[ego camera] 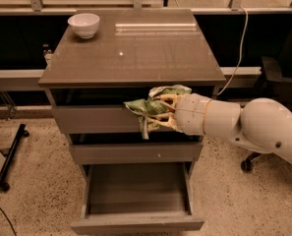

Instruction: Pick green jalapeno chip bag from bottom drawer and place on counter

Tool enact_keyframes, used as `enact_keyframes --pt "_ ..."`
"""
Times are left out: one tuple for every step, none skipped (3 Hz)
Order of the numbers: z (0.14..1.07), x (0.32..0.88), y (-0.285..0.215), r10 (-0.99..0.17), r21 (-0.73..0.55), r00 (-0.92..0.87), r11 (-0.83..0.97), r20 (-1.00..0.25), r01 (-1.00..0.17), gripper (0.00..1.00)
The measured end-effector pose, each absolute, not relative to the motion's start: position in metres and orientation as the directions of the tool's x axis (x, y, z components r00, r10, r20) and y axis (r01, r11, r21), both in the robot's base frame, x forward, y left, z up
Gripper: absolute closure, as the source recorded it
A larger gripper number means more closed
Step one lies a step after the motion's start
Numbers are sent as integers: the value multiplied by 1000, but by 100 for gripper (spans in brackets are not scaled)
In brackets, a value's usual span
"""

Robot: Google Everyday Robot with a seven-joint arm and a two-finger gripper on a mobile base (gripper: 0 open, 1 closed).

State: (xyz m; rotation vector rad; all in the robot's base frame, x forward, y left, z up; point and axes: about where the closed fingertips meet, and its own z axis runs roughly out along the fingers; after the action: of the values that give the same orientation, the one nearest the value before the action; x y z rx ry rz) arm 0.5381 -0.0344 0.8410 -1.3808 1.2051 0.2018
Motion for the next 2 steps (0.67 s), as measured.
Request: enact_keyframes --pt "872 550 -22 -535 -702 525 196 -662 -685 100" --pt "902 576 -6 -543 -754 592 124 -596 -645 100"
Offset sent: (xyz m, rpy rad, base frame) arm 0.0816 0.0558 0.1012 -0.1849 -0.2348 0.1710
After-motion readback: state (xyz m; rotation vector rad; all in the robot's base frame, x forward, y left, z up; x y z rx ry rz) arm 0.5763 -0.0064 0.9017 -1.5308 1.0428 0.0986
